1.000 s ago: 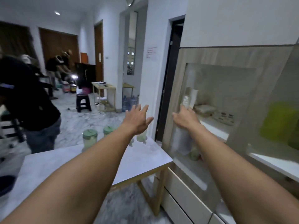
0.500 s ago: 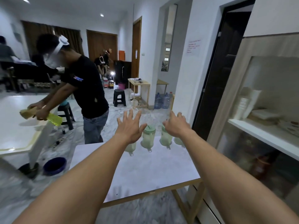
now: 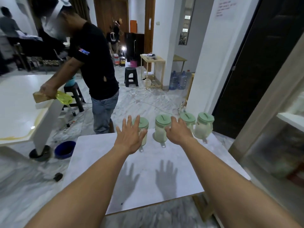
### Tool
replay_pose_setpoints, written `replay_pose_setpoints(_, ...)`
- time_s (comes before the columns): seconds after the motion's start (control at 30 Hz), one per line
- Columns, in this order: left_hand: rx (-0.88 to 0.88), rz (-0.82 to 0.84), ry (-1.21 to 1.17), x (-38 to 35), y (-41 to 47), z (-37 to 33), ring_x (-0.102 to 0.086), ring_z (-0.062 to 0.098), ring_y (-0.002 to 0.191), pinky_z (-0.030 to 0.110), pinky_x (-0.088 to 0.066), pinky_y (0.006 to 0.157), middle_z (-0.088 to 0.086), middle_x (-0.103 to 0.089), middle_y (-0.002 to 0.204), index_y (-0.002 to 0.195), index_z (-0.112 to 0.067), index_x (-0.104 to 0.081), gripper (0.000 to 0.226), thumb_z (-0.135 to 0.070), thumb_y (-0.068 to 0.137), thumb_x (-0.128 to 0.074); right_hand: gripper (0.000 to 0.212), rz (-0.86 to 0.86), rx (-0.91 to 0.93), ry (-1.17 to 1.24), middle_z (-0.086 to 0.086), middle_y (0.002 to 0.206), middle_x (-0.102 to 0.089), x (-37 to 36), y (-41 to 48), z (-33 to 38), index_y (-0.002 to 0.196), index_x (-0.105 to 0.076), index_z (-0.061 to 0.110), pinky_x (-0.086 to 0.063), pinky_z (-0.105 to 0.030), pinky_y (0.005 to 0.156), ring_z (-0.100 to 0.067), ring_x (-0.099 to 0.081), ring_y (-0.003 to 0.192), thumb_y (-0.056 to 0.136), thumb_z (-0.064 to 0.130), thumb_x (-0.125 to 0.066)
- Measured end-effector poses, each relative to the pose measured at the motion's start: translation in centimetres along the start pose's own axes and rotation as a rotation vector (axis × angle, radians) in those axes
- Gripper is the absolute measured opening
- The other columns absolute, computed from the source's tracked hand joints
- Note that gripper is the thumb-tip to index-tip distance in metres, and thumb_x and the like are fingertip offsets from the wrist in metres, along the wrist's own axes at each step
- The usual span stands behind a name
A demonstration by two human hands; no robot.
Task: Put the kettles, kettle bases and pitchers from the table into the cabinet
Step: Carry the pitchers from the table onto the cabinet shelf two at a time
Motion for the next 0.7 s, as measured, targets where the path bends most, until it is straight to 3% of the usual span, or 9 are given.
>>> replay_pose_setpoints(0.27,0.118,0.030,-0.024,-9.7,8.2,2.0,-0.020,0.033,0.149,0.057,-0.025,0.117,0.011,-0.020,0.163,0.157,-0.016,-0.017,0.071,-0.053,0.101,-0.037,0.060,0.094,-0.018,0.007,-0.019,0.148,-0.038,-8.5,10.3,-4.6,0.153,-0.024,0.009,-0.040,-0.054,0.103,-0.041,-0.036,0.138,0.101,0.032,-0.046)
replay_pose_setpoints(0.4,0.223,0.008,-0.132,-13.2,10.0,2.0,-0.044,0.038,0.130,0.050,-0.041,0.103,0.014,-0.038,0.148,0.149,-0.012,-0.029,0.066,-0.051,0.098,-0.045,0.058,0.123,-0.064,0.087,-0.019,0.143,-0.043,-11.9,13.2,-6.2,0.148,-0.030,0.005,-0.043,-0.050,0.099,-0.042,-0.044,0.132,0.100,0.032,-0.049)
replay_pose_setpoints(0.6,0.521,0.013,-0.587,-16.9,12.7,2.2,-0.056,0.033,0.119,0.033,-0.042,0.088,0.014,-0.055,0.135,0.132,-0.008,-0.043,0.057,-0.049,0.095,-0.055,0.051,0.093,-0.260,0.504,-0.022,0.134,-0.056,-15.3,16.5,-7.2,0.136,-0.043,0.002,-0.048,-0.046,0.096,-0.041,-0.054,0.123,0.101,0.039,-0.046)
replay_pose_setpoints(0.7,0.578,0.002,-0.656,-17.5,13.4,2.5,-0.058,0.031,0.114,0.028,-0.038,0.081,0.012,-0.058,0.131,0.128,-0.009,-0.048,0.045,-0.043,0.099,-0.053,0.048,0.084,-0.320,0.629,-0.020,0.131,-0.060,-16.0,17.9,-7.2,0.131,-0.051,0.003,-0.047,-0.043,0.098,-0.039,-0.056,0.121,0.102,0.041,-0.046)
Point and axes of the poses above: each hand's wrist, its own y-axis towards the middle knuckle, its own x-axis out of the back of the hand, z = x × y, the point moved 1 cm from there along y, towards the middle knuckle
